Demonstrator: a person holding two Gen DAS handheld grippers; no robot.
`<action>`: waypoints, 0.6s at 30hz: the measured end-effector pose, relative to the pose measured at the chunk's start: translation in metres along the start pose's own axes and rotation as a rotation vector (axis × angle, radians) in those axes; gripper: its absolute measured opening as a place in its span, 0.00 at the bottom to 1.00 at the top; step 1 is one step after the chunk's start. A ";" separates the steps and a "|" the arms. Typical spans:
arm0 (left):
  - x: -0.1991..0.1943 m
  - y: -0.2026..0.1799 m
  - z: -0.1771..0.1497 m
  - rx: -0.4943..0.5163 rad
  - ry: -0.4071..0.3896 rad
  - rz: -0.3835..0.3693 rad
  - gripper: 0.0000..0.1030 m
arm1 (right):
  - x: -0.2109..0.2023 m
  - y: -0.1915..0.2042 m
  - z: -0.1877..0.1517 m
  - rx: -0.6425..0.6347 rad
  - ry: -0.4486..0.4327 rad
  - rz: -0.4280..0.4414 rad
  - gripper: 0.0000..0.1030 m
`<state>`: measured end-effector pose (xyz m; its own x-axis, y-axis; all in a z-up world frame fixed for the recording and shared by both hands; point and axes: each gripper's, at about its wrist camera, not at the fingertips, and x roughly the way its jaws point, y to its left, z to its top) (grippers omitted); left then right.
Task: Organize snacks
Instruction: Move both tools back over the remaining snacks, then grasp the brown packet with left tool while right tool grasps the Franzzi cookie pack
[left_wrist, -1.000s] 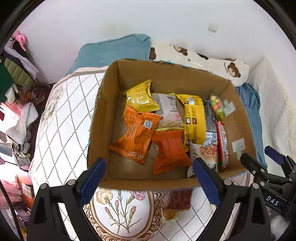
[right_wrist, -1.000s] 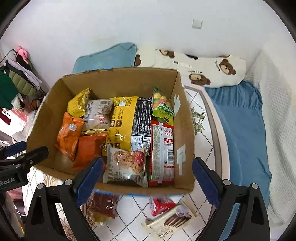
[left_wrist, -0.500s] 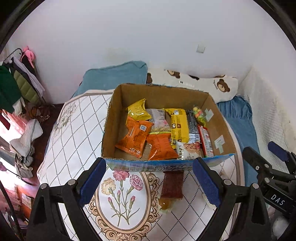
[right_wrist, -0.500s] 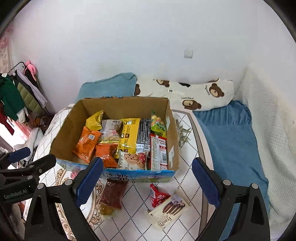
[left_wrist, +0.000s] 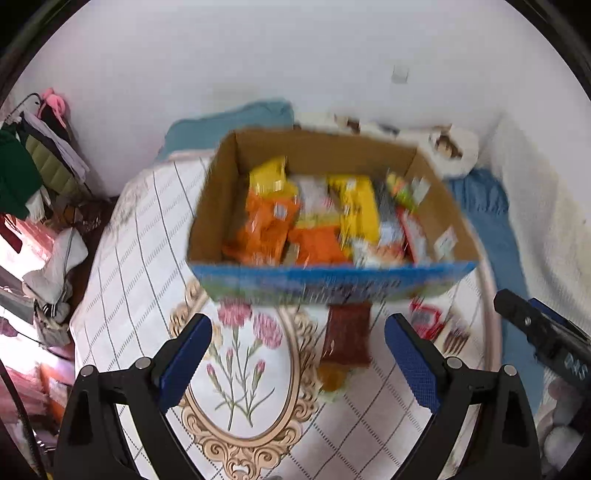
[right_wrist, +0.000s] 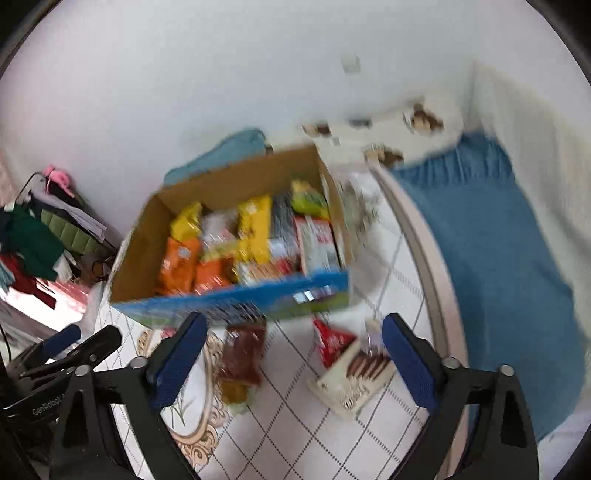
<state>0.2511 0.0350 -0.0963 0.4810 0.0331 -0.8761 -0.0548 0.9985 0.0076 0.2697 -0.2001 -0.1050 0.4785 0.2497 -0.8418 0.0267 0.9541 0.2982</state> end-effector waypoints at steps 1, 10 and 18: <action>0.014 -0.001 -0.004 0.011 0.038 0.006 0.93 | 0.016 -0.012 -0.005 0.032 0.041 -0.005 0.76; 0.099 -0.033 -0.022 0.090 0.269 -0.033 0.93 | 0.110 -0.083 -0.048 0.316 0.248 -0.018 0.77; 0.164 -0.074 -0.021 0.151 0.385 -0.011 0.81 | 0.134 -0.090 -0.058 0.315 0.253 -0.044 0.76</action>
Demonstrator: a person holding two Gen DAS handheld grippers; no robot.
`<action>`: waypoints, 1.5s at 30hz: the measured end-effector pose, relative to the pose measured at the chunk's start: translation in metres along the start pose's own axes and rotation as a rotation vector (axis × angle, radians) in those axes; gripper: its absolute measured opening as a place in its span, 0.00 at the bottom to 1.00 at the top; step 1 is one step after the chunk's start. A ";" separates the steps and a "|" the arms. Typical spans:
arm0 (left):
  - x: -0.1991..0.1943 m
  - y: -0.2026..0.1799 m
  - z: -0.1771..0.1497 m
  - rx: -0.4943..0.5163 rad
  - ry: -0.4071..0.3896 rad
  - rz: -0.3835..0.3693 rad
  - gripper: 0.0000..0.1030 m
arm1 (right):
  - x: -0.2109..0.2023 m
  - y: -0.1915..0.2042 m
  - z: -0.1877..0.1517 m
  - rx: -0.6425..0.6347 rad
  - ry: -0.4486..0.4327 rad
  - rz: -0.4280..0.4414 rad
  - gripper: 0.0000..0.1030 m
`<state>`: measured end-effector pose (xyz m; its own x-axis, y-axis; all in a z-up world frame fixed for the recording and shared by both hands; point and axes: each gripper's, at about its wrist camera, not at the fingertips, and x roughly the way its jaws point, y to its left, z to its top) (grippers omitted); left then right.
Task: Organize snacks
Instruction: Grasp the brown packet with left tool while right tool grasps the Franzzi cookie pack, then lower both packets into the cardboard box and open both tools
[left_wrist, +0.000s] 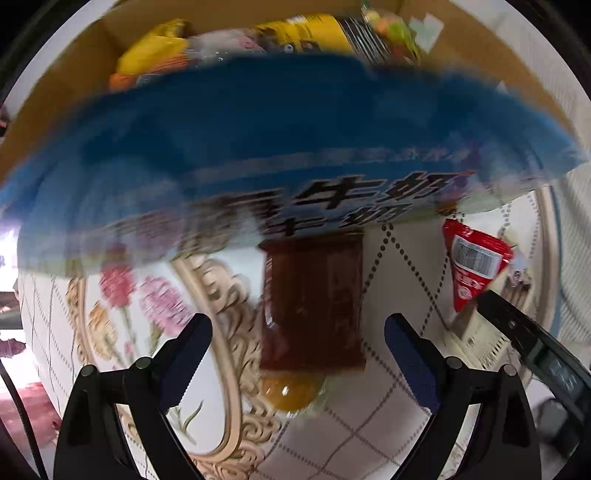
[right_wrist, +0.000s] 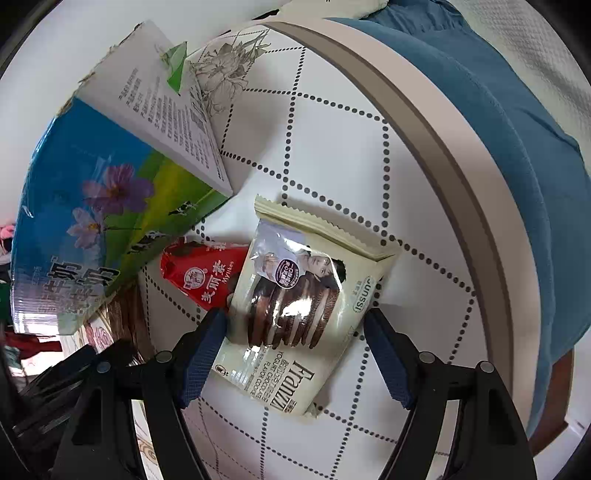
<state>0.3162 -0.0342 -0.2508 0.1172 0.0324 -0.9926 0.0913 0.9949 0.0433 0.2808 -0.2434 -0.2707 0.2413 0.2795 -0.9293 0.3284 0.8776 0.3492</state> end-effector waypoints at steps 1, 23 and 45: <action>0.004 -0.004 0.001 0.009 0.003 0.007 0.73 | 0.001 0.002 -0.001 -0.016 -0.004 -0.004 0.75; 0.000 0.041 -0.110 -0.154 0.140 -0.201 0.51 | 0.017 0.068 -0.100 -0.589 0.154 -0.107 0.62; 0.008 0.044 -0.091 -0.197 0.096 -0.186 0.52 | 0.033 0.055 -0.121 -0.412 0.119 -0.083 0.60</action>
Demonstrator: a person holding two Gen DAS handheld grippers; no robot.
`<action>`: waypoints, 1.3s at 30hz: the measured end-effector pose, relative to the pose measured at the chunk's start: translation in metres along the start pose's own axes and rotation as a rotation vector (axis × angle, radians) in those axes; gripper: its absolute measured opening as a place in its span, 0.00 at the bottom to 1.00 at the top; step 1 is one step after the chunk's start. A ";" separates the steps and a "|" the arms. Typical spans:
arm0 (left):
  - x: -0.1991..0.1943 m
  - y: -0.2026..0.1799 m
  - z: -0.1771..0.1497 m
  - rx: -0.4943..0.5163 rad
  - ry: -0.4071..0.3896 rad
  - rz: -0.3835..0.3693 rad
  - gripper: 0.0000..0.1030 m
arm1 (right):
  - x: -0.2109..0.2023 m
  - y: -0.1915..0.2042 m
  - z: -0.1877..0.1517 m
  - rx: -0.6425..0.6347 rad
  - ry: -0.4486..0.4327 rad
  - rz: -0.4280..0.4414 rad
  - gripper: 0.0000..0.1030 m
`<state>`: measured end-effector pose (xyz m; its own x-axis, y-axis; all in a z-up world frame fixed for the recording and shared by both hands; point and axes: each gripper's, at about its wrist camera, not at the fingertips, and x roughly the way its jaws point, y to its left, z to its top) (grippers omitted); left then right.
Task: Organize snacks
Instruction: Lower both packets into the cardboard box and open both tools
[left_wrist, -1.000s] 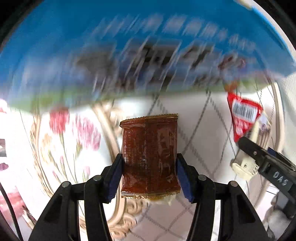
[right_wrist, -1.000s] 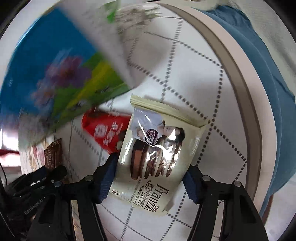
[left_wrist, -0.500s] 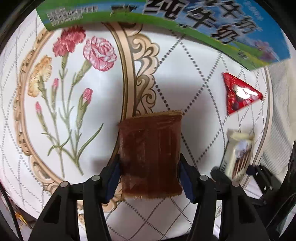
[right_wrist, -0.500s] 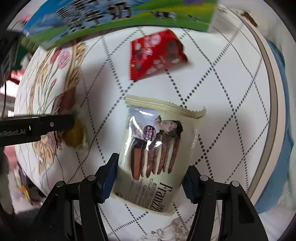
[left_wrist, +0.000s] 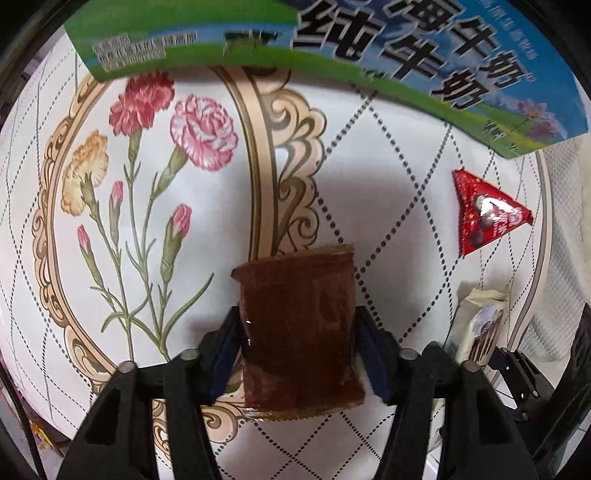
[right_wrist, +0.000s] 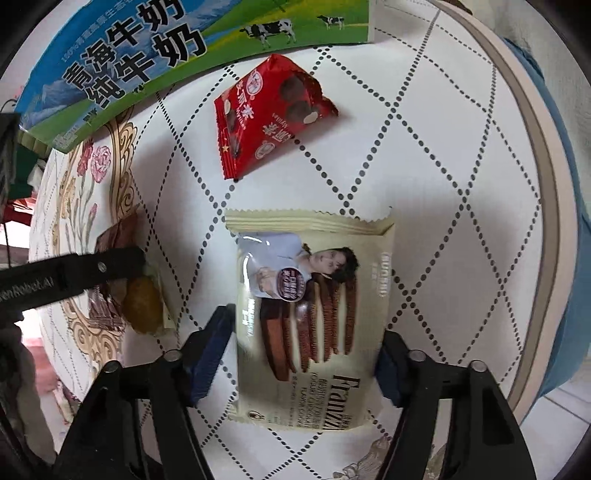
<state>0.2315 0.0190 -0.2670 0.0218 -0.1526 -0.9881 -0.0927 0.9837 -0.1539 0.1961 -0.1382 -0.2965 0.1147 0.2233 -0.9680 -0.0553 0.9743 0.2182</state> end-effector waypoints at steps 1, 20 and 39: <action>-0.003 -0.002 0.001 0.001 -0.002 0.001 0.52 | 0.000 0.002 0.002 -0.001 -0.005 0.006 0.60; -0.194 -0.040 0.076 0.101 -0.289 -0.206 0.51 | -0.178 0.042 0.091 -0.069 -0.314 0.291 0.55; -0.092 -0.019 0.274 0.027 -0.052 -0.054 0.52 | -0.095 0.047 0.314 -0.080 -0.239 0.157 0.55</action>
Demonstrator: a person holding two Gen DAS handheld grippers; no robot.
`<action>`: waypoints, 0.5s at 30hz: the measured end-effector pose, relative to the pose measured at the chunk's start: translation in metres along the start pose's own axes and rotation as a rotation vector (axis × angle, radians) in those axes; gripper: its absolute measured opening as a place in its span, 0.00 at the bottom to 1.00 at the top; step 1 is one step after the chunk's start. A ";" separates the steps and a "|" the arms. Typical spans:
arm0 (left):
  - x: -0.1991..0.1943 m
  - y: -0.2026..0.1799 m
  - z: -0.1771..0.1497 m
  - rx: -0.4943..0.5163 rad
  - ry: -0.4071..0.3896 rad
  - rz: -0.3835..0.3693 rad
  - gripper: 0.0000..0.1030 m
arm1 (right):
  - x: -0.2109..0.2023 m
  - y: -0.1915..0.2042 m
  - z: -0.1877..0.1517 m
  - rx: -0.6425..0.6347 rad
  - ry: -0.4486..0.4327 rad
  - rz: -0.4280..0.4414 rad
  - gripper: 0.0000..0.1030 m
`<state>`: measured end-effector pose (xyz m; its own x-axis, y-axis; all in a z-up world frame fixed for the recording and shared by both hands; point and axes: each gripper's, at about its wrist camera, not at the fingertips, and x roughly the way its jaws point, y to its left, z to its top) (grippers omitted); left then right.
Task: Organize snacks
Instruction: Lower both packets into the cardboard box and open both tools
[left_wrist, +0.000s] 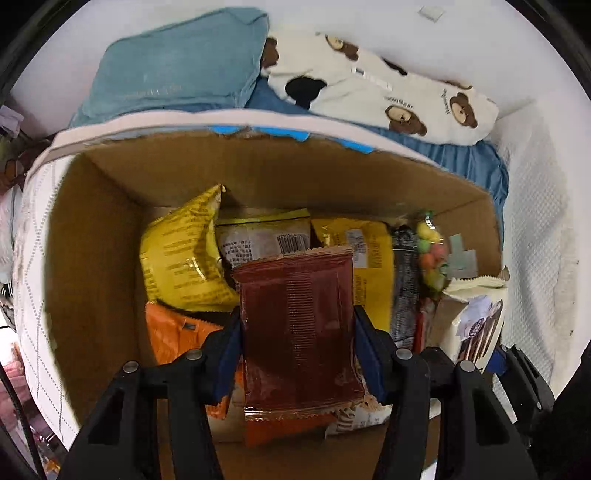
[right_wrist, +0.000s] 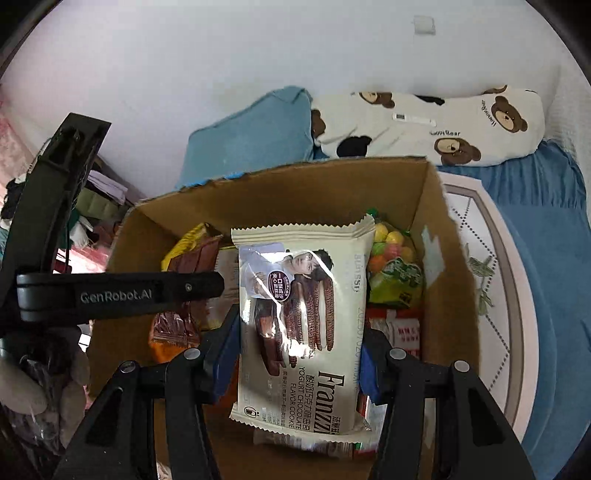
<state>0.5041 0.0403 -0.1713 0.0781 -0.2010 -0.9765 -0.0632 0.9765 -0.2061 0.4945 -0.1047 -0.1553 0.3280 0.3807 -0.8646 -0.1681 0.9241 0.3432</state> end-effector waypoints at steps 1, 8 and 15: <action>0.002 0.000 -0.003 0.000 0.010 -0.002 0.52 | 0.006 0.000 0.001 0.005 0.019 0.010 0.55; 0.015 0.011 -0.008 -0.012 0.024 0.044 0.90 | 0.030 -0.008 -0.001 0.041 0.134 -0.050 0.97; 0.005 0.014 -0.023 -0.006 0.001 0.065 0.93 | 0.014 -0.006 -0.005 0.002 0.117 -0.100 0.97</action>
<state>0.4805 0.0518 -0.1801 0.0728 -0.1374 -0.9878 -0.0740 0.9870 -0.1427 0.4959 -0.1049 -0.1711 0.2326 0.2810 -0.9311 -0.1378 0.9572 0.2544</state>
